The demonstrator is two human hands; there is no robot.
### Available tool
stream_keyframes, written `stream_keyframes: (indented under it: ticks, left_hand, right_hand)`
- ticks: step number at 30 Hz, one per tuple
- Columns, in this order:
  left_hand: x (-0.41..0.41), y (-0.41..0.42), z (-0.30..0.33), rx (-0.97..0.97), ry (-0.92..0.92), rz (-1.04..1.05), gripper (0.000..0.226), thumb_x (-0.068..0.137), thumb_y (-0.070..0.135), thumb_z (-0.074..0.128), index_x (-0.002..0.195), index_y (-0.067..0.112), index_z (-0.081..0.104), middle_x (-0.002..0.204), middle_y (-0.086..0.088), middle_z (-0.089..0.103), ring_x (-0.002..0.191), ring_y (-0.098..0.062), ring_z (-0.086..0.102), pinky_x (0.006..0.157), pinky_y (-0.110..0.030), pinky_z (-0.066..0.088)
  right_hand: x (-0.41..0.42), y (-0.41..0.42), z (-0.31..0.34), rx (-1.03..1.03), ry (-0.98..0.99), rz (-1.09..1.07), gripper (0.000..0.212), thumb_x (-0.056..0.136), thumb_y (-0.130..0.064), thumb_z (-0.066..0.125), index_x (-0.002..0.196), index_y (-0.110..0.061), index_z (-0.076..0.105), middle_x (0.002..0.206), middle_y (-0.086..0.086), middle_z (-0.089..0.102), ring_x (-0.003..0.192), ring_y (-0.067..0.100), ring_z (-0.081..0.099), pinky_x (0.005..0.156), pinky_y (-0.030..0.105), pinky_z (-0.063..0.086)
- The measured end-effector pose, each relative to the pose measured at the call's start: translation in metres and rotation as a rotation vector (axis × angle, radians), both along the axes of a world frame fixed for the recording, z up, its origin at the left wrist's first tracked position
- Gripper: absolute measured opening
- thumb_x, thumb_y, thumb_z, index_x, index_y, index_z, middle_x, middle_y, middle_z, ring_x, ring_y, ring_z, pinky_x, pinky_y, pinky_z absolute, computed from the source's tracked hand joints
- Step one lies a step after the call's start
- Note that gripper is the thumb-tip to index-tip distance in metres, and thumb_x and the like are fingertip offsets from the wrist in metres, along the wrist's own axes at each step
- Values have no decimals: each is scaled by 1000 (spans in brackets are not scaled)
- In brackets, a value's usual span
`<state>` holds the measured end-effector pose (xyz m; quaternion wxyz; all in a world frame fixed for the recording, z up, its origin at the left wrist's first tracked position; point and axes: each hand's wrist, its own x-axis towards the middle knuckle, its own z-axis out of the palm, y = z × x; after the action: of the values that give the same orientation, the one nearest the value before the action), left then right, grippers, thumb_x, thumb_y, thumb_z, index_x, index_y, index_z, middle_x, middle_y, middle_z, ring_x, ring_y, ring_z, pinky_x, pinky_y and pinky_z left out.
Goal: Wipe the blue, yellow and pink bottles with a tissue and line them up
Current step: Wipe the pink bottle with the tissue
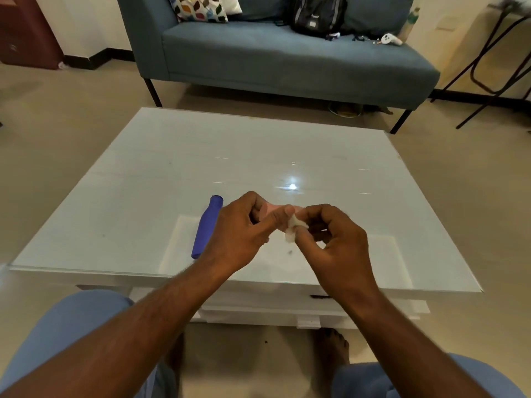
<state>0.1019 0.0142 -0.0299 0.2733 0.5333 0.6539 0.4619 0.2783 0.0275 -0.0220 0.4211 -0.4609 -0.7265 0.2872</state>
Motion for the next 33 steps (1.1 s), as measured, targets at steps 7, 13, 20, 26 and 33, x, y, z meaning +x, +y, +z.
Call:
stream_keyframes:
  ticks: [7,13,20,26,33]
  left_hand:
    - [6,-14,2,10,-64,48,50,93,56,58,76,10,54,59,5,55,51,-6,57,55,-22,50]
    - [1,-18,6,-84,-301,70,50,100,51,47,76,7,54,66,11,40,56,-4,48,59,-26,43]
    - [9,-15,-4,-276,-528,78,33,98,57,51,93,28,65,98,-4,71,96,-25,70,94,-45,57]
    - [3,-15,-10,-335,-646,135,16,99,51,52,87,41,51,95,1,63,90,-17,65,90,-41,56]
    - [-8,-12,9,-296,-546,68,63,79,63,69,133,36,51,95,15,57,84,-11,66,84,-42,62]
  right_hand:
    - [-1,-3,-7,94,-72,6,16,89,-10,73,102,-19,70,95,-8,68,85,6,66,69,21,58]
    - [-3,-3,-6,111,-12,41,19,87,-5,76,99,-18,70,95,-14,67,86,3,66,67,8,50]
    - [-14,-15,-2,-57,190,258,18,85,-4,63,95,-16,72,96,-8,71,92,18,69,69,18,51]
    - [-9,-13,1,-39,130,379,14,78,-20,63,85,-14,74,88,-9,68,83,21,67,64,20,49]
    - [0,-20,11,4,81,461,8,78,-12,68,82,-13,75,82,-6,70,72,18,66,62,24,52]
